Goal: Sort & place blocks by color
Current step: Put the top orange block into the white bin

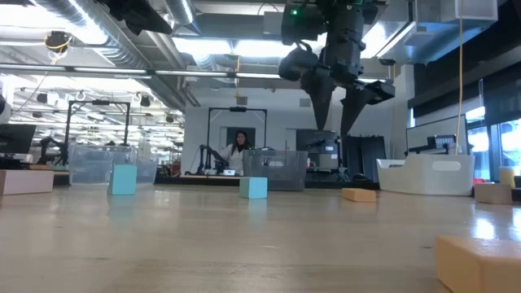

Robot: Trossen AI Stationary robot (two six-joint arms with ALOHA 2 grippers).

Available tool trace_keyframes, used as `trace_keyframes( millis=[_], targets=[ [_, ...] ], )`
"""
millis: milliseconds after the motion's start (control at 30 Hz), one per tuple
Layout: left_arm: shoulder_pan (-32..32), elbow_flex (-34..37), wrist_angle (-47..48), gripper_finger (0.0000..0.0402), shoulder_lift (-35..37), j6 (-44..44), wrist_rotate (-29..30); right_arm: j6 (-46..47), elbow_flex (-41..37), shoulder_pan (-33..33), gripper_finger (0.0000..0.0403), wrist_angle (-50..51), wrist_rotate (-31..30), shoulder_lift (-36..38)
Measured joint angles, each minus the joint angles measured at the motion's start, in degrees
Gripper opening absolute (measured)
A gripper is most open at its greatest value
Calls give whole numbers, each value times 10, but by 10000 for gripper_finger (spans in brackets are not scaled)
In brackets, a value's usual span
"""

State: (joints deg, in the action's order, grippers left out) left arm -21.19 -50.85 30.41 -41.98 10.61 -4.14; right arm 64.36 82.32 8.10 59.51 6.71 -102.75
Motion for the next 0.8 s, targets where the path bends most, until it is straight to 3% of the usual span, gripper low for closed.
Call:
trace_keyframes(
  millis=[267, 800],
  targets=[
    [0, 0, 0, 0, 0, 19, 0, 73, 0, 0, 190, 40, -51, 0],
    [0, 0, 0, 0, 0, 19, 0, 72, -3, -1, 190, 46, -47, -56]
  ],
)
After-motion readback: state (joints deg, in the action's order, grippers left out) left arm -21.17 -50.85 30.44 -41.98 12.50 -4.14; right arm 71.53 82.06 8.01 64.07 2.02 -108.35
